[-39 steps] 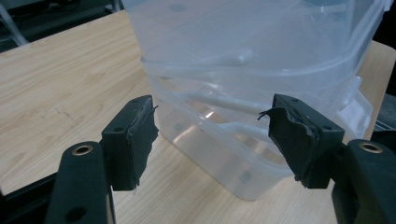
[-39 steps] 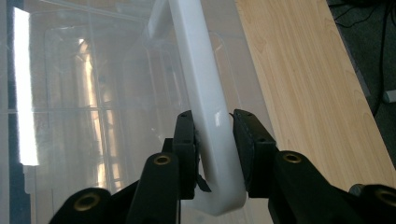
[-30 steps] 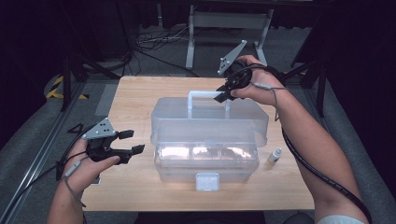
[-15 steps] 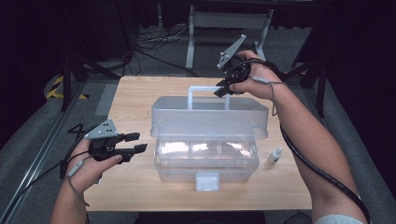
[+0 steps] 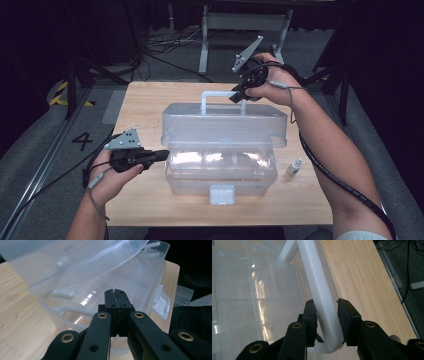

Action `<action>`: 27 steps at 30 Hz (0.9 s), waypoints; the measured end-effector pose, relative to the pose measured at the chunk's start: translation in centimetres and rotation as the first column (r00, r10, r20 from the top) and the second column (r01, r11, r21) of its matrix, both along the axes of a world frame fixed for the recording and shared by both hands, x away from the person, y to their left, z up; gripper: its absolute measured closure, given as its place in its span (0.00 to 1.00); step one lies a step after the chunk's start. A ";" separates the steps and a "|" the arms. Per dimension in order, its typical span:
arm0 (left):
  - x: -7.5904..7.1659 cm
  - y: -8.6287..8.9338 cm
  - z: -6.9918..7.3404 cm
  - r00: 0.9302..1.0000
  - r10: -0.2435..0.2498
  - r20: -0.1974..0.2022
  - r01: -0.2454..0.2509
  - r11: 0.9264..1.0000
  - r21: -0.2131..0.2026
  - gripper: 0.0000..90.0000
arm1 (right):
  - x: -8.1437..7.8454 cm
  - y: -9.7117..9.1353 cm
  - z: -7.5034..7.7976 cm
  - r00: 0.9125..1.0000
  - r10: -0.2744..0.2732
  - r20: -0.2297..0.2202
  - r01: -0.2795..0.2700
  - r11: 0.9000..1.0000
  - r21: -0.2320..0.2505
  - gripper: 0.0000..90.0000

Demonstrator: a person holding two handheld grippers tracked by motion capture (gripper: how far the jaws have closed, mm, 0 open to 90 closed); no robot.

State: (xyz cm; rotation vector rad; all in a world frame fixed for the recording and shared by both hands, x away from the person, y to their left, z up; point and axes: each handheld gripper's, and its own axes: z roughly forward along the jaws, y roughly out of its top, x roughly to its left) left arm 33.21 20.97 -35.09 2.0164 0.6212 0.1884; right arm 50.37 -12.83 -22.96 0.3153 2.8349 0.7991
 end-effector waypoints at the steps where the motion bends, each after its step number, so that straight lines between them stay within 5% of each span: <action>1: 0.1 -0.2 -0.1 1.000 -0.004 0.001 0.004 1.000 0.002 1.00 | 0.0 0.0 0.0 1.000 -0.002 -0.001 0.002 1.000 0.000 0.77; 14: 1.3 -1.1 0.3 0.999 0.026 0.047 -0.024 0.999 -0.041 1.00 | -0.2 -0.2 -0.1 1.000 0.004 0.001 -0.004 1.000 0.012 0.77; 27: 1.5 -0.9 0.5 0.999 0.019 0.027 -0.017 0.999 -0.048 1.00 | -1.2 -0.8 0.6 0.999 -0.010 0.051 0.007 0.998 0.061 0.67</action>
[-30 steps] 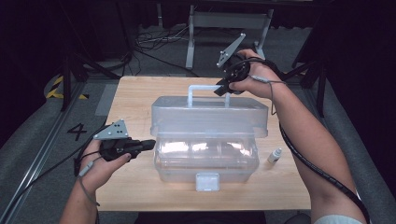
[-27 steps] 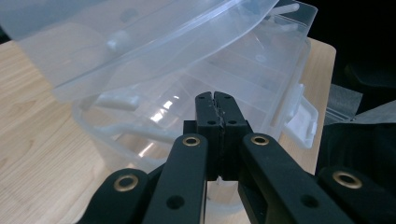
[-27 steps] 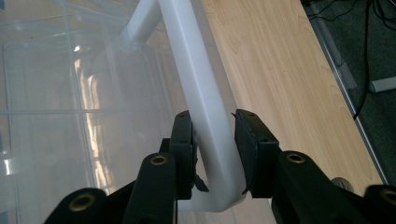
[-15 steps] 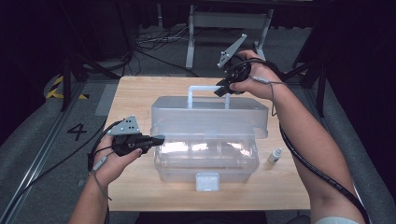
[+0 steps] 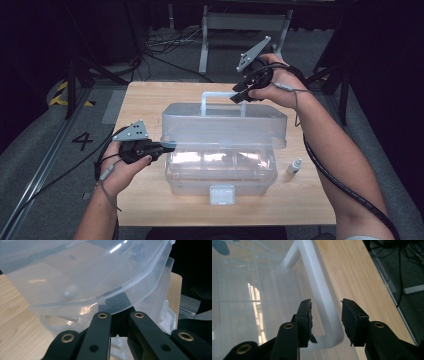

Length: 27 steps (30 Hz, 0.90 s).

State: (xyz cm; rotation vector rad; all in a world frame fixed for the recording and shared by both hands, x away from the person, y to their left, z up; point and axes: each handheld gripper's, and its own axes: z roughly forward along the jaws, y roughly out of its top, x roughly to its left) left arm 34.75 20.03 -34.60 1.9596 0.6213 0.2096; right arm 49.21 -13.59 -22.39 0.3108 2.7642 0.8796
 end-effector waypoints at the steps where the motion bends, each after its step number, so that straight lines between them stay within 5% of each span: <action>1: 0.0 0.0 0.0 1.000 -0.003 -0.004 0.003 1.000 0.001 1.00 | -0.2 0.0 0.1 1.000 -0.005 0.002 0.005 1.000 0.005 0.66; 7: 0.2 0.0 0.2 1.000 -0.018 -0.016 0.018 1.000 0.010 1.00 | -1.6 -1.2 1.6 0.999 -0.005 0.040 0.003 0.999 0.047 0.66; 14: 0.4 0.1 0.3 1.000 -0.024 -0.014 0.024 1.000 0.010 1.00 | -4.9 -3.8 2.6 0.994 -0.023 0.110 0.011 0.994 0.107 0.68; 27: 0.6 0.1 0.6 1.000 -0.021 -0.008 0.021 1.000 0.018 1.00 | -10.8 -8.7 1.9 0.994 -0.045 0.101 0.022 0.977 0.212 0.80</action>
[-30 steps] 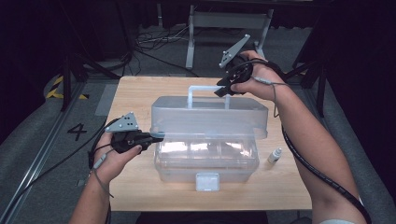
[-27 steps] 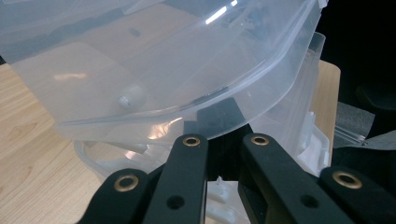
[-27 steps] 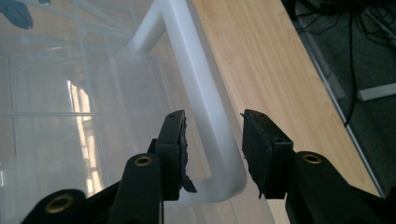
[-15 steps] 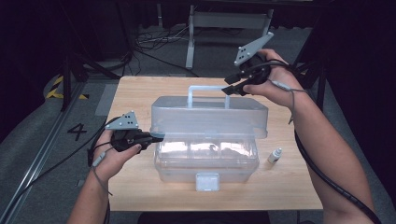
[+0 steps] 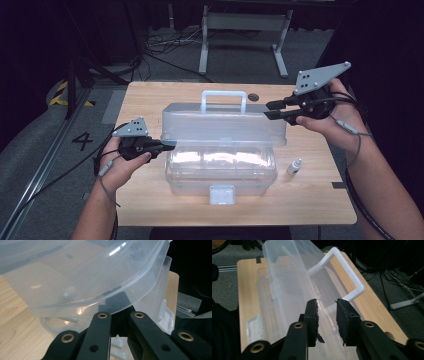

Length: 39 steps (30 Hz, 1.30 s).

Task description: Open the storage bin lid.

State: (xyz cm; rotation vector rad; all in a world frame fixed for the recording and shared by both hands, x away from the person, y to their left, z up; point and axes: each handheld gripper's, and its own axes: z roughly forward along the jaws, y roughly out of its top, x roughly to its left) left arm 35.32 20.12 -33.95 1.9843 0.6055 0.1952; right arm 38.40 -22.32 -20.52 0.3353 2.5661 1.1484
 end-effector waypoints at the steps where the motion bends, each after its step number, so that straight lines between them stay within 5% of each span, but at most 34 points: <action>1: 0.0 0.0 0.0 1.000 0.000 0.000 0.000 1.000 0.000 1.00 | 0.0 0.0 0.0 1.000 0.000 0.000 0.000 1.000 0.000 0.80; 9: 0.1 0.0 0.0 1.000 -0.002 -0.007 0.002 1.000 -0.015 1.00 | -1.8 -2.3 -1.7 0.998 -0.008 -0.062 0.012 0.998 0.055 0.91; 19: 0.0 0.0 0.1 1.000 0.016 -0.009 -0.016 1.000 -0.015 1.00 | -3.3 -4.4 -4.1 0.996 -0.044 -0.073 0.055 0.987 0.153 0.98; 23: 0.0 0.0 0.1 1.000 0.016 -0.009 -0.016 1.000 -0.013 1.00 | -4.1 -5.1 -5.7 0.994 -0.085 -0.076 0.096 0.982 0.165 0.97; 39: 0.1 -0.1 0.1 1.000 0.016 -0.013 -0.016 1.000 -0.011 1.00 | -5.9 -5.4 -9.9 0.991 -0.068 -0.116 0.090 0.977 0.192 1.00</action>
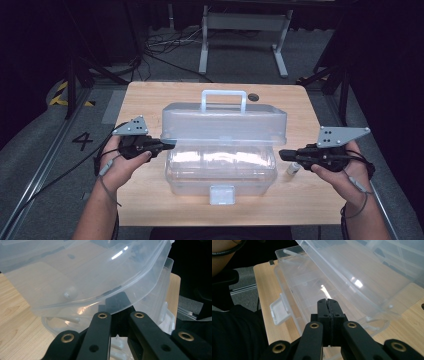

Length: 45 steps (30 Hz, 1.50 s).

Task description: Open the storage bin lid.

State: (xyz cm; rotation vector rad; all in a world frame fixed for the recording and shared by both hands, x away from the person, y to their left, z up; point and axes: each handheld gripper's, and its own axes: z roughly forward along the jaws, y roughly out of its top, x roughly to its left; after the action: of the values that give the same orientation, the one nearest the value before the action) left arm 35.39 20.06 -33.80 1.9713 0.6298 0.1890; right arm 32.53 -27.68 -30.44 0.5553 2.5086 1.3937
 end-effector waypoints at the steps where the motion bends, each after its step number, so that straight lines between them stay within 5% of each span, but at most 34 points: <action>1: 0.0 0.0 0.0 1.000 0.000 0.000 0.000 1.000 -0.001 1.00 | 0.1 0.0 -0.2 1.000 -0.002 -0.004 0.002 1.000 0.005 1.00; 18: 0.0 0.0 0.0 1.000 0.004 0.005 -0.004 1.000 0.002 1.00 | 2.2 0.6 -3.2 0.999 -0.045 0.013 0.044 0.998 0.049 1.00; 35: 0.1 -0.2 0.3 1.000 0.010 0.012 -0.010 1.000 0.012 1.00 | 2.8 0.8 -3.1 0.996 -0.073 0.042 0.070 0.994 0.082 1.00; 45: 0.6 -0.3 0.8 0.998 0.032 0.055 -0.033 0.999 0.007 1.00 | 3.8 0.9 -2.5 0.994 -0.094 0.051 0.088 0.989 0.115 1.00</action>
State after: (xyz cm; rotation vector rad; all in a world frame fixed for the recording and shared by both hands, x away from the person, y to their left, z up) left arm 35.99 19.80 -33.01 1.9578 0.6265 0.2649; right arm 36.34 -26.76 -32.96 0.6350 2.3415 1.5019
